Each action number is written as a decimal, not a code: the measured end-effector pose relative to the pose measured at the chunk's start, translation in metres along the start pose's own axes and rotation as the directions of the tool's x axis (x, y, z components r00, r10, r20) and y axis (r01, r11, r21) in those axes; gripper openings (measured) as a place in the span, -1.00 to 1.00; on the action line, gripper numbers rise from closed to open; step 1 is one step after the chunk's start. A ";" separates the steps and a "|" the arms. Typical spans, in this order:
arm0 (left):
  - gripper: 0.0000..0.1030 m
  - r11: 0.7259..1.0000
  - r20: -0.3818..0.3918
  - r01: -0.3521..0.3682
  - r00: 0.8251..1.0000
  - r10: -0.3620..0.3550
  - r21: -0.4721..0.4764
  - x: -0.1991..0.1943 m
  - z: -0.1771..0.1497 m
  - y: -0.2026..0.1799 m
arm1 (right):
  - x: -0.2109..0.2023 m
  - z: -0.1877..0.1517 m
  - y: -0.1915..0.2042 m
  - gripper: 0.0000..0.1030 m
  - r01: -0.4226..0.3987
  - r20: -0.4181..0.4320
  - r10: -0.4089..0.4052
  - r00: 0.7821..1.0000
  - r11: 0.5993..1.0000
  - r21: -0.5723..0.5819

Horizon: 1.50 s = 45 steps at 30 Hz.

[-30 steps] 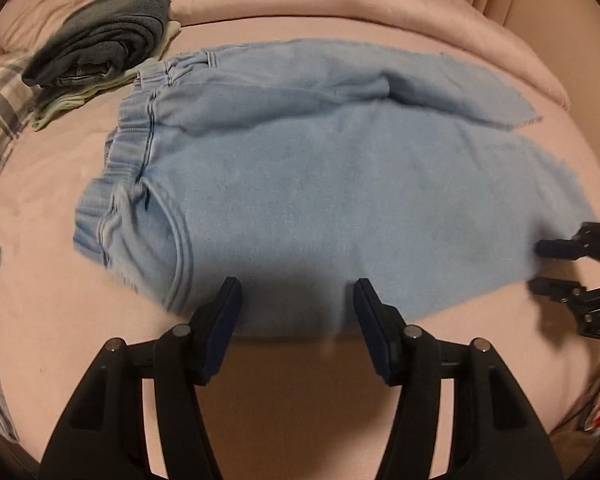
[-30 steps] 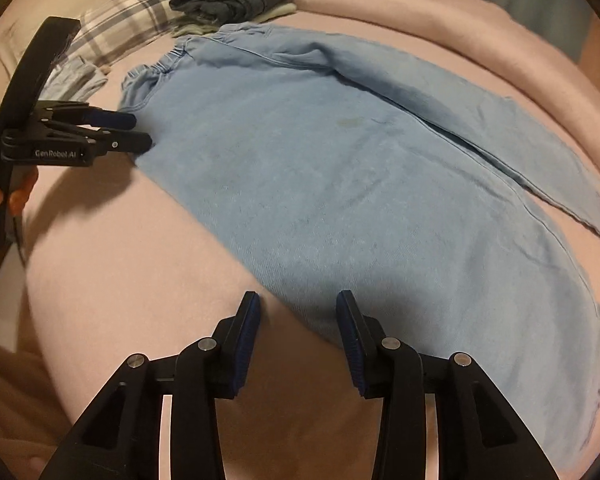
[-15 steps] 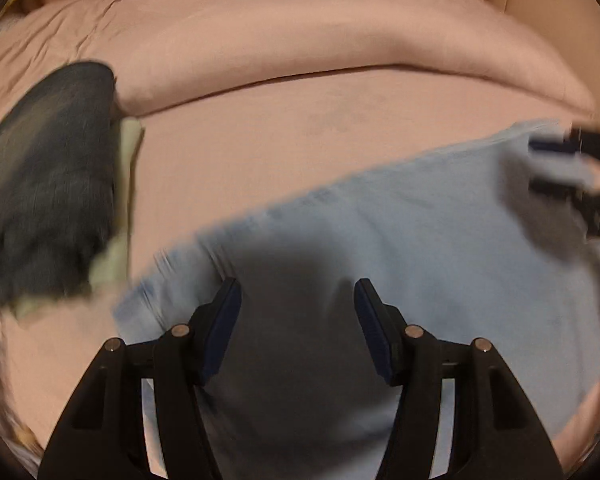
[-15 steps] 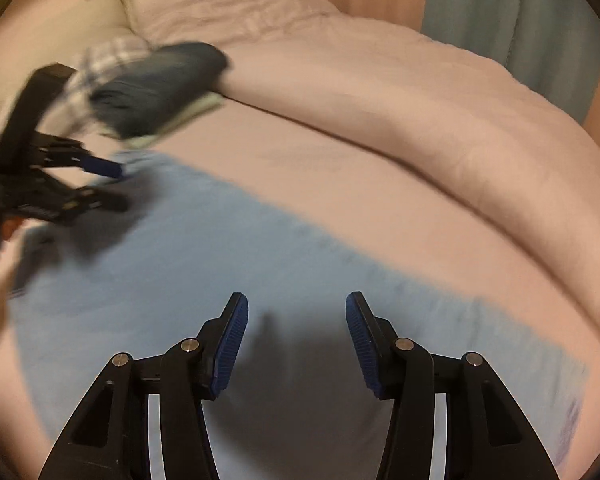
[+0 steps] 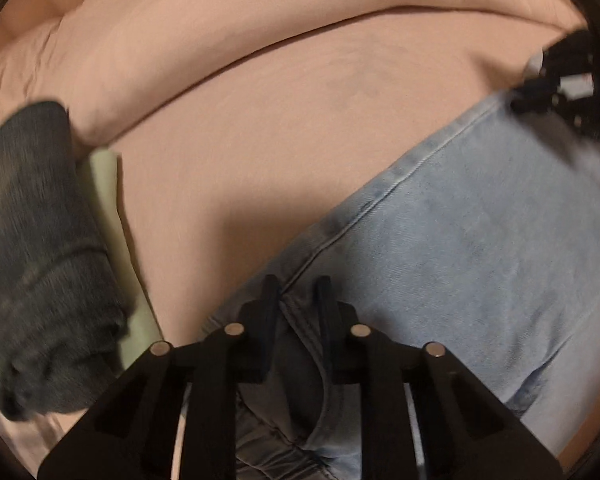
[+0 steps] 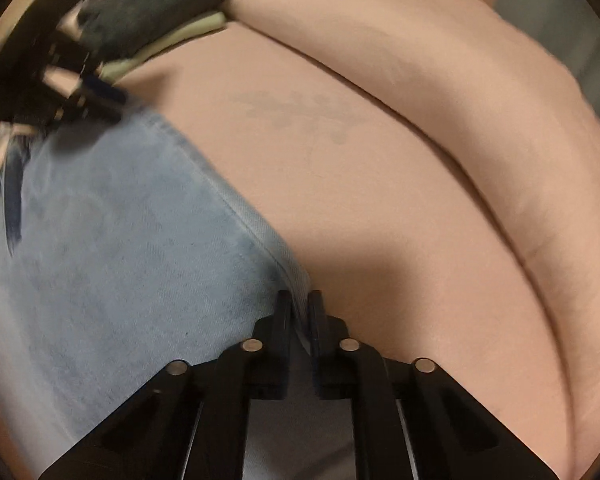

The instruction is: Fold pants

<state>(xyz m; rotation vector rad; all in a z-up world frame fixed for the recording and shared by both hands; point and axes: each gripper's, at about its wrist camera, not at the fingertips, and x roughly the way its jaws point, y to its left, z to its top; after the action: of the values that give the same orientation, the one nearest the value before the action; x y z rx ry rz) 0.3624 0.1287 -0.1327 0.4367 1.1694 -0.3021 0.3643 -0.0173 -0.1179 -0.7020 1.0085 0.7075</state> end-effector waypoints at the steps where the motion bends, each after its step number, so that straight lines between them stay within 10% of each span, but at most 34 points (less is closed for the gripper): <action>1: -0.70 1.000 0.009 -0.005 1.000 0.005 -0.007 0.001 0.003 0.001 | -0.001 0.002 0.001 -0.91 0.015 -0.003 -0.015 1.000 1.000 -0.001; 7: -0.52 0.999 0.017 -0.034 0.999 0.035 -0.031 0.003 0.026 -0.002 | 0.011 0.017 -0.002 -0.90 0.065 -0.023 -0.064 0.998 0.994 0.082; 10: 0.47 0.998 0.015 -0.055 0.998 0.055 0.010 -0.004 0.027 -0.003 | -0.009 0.016 -0.004 -0.72 0.020 0.005 -0.021 1.000 0.997 0.068; 11: 0.50 0.998 0.004 -0.058 0.998 0.058 0.014 -0.002 0.029 -0.001 | -0.015 0.015 -0.007 -0.51 0.018 0.011 -0.019 1.000 0.998 0.062; 16: 0.13 0.999 -0.114 0.036 0.993 -0.035 0.012 0.021 0.023 0.010 | -0.006 0.010 -0.024 -0.29 0.071 -0.083 -0.066 0.994 0.996 0.060; 21: 0.09 0.991 -0.140 0.130 0.982 -0.126 0.019 0.034 0.037 0.009 | 0.018 0.009 -0.030 -0.21 0.010 -0.101 -0.002 0.995 0.996 0.088; 25: -0.33 0.989 -0.103 0.145 0.984 -0.144 -0.005 0.039 0.048 -0.001 | 0.024 0.006 -0.041 -0.15 -0.019 -0.079 0.031 0.996 0.987 0.159; 31: -0.59 0.999 -0.028 0.031 0.999 -0.030 0.019 0.026 0.054 -0.032 | 0.014 -0.002 -0.010 -0.84 0.096 -0.069 -0.089 0.994 0.990 0.104; 38: -0.63 0.994 0.125 -0.106 0.987 0.103 0.014 -0.029 0.060 -0.052 | -0.044 -0.010 0.002 -0.88 0.193 0.027 -0.198 0.980 0.970 0.146; 45: -0.64 0.979 0.249 -0.204 0.949 0.194 0.016 -0.108 -0.010 -0.055 | -0.106 -0.026 0.056 -0.88 0.383 0.136 -0.397 0.908 0.916 0.115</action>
<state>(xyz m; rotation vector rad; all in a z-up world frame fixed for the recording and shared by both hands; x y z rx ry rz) 0.2902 0.0860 -0.0448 0.5339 0.8689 -0.1986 0.2692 -0.0260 -0.0410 -0.7340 0.7182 0.3589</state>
